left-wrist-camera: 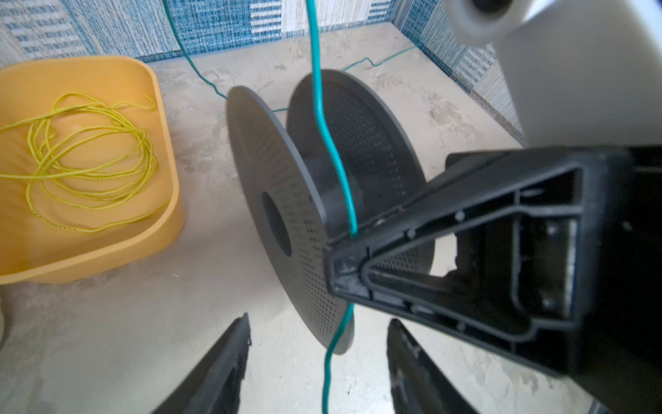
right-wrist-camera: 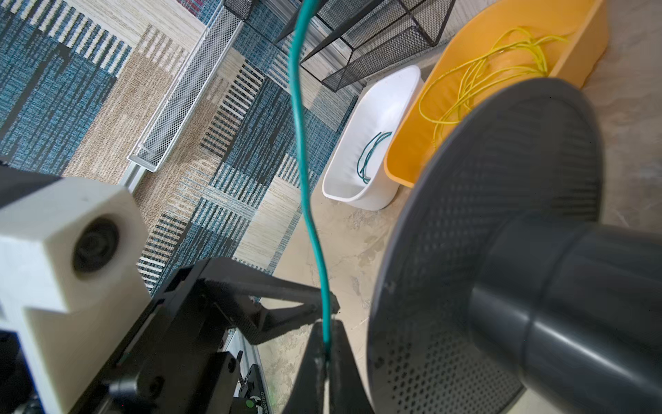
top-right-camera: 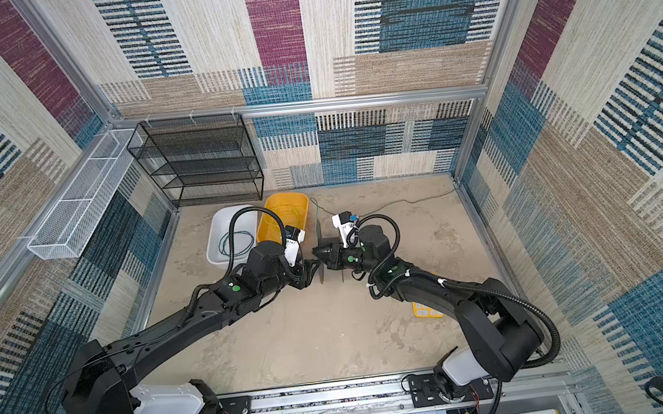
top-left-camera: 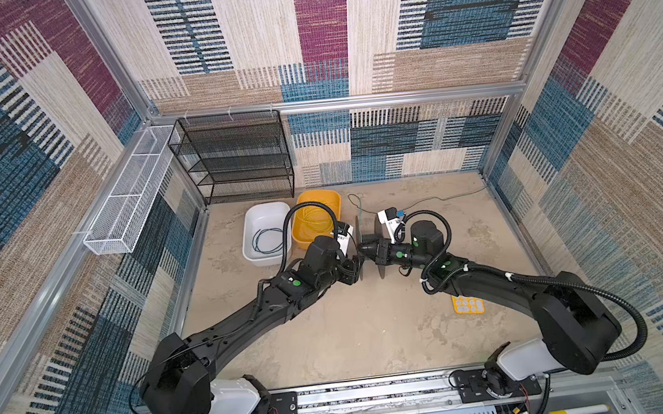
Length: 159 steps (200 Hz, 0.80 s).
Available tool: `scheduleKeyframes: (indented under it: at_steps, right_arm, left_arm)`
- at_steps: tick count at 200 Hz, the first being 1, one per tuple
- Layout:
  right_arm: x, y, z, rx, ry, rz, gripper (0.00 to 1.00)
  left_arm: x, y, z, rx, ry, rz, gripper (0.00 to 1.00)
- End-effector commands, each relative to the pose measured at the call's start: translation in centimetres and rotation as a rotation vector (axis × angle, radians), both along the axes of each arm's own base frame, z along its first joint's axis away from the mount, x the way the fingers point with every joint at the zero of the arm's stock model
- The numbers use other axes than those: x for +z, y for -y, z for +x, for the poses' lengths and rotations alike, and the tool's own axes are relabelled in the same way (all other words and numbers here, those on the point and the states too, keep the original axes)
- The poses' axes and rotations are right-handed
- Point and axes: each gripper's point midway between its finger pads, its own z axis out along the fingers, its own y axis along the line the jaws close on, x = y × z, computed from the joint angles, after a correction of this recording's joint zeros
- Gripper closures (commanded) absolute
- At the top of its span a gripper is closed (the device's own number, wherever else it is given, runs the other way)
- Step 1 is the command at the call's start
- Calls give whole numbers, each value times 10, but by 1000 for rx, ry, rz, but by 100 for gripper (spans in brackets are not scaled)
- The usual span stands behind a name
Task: Wrap the cables
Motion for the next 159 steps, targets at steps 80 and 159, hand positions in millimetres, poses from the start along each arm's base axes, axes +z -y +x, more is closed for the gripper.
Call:
scheduleKeyframes:
  at_steps: [80, 159]
  right_arm:
    - [11, 21, 6, -44, 60, -43, 100]
    - [13, 40, 22, -84, 99, -95, 100]
  left_arm:
    - [-12, 7, 4, -7, -39, -33, 30]
    - [-23, 20, 10, -49, -52, -20, 38]
